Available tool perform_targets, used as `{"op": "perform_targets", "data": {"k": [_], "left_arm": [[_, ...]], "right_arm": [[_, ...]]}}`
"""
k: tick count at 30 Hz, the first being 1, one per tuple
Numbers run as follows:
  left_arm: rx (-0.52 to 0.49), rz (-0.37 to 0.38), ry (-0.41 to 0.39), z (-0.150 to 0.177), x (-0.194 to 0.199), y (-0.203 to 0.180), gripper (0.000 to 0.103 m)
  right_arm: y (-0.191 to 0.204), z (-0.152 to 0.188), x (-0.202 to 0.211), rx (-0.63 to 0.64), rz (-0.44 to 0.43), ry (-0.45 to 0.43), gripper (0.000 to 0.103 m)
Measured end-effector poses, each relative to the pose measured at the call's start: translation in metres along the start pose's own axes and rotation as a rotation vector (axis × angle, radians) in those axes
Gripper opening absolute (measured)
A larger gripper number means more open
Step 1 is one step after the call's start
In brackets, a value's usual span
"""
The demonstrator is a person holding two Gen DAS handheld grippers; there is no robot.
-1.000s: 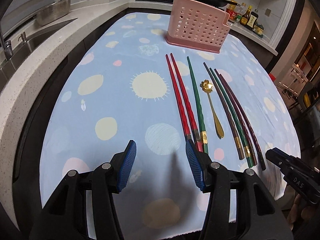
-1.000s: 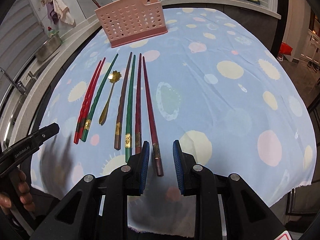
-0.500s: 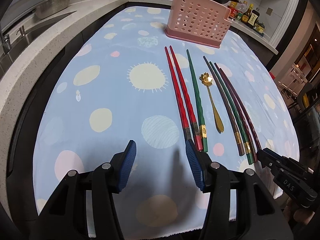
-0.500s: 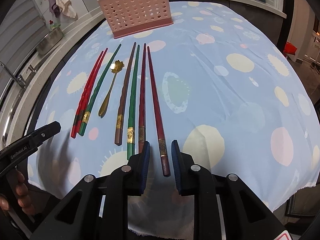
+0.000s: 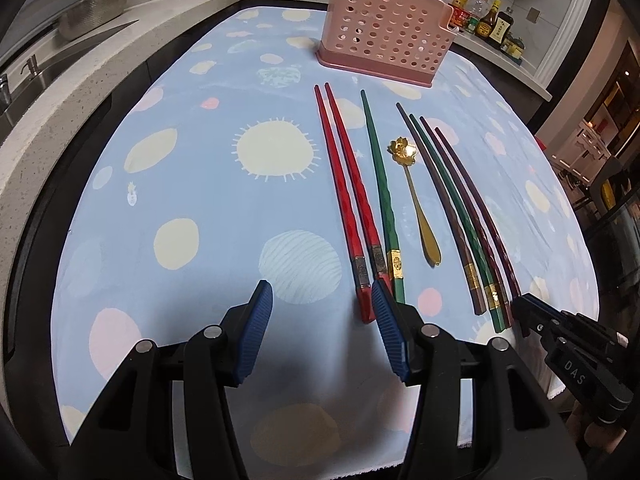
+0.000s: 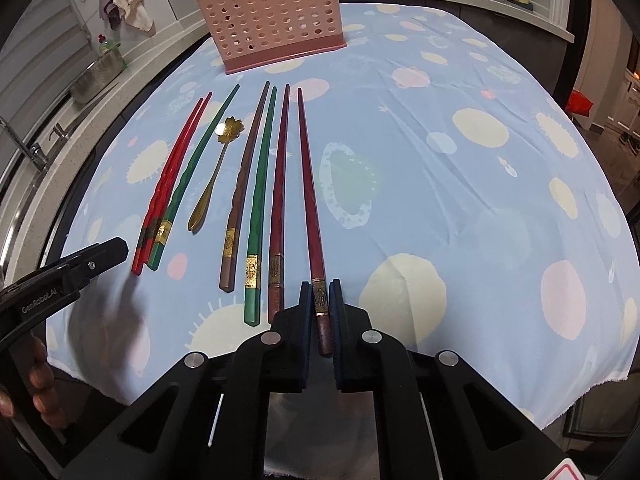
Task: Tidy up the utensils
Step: 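Grasp a dark red chopstick with the right tool while the left tool returns to the table, then grasp a red chopstick with the left tool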
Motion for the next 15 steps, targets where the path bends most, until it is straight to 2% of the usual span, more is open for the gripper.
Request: {"op": "perform_targets", "data": {"k": [15], "left_arm": [[-0.025,-0.019,-0.018,-0.001,-0.014,-0.008,0.048]], "right_arm": [[-0.002,0.000,-0.001,-0.015,-0.011,0.001,0.008]]}}
Point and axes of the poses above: each gripper's, at about its wrist camera, not at the fingertips, and x roughly against the way its jaws point, y to its left, z to its underside, the point moved 1 cm from there along -x, roughly the way its jaws point, and after that the axes turned 15 degrees about x, right-handed, at the moved point
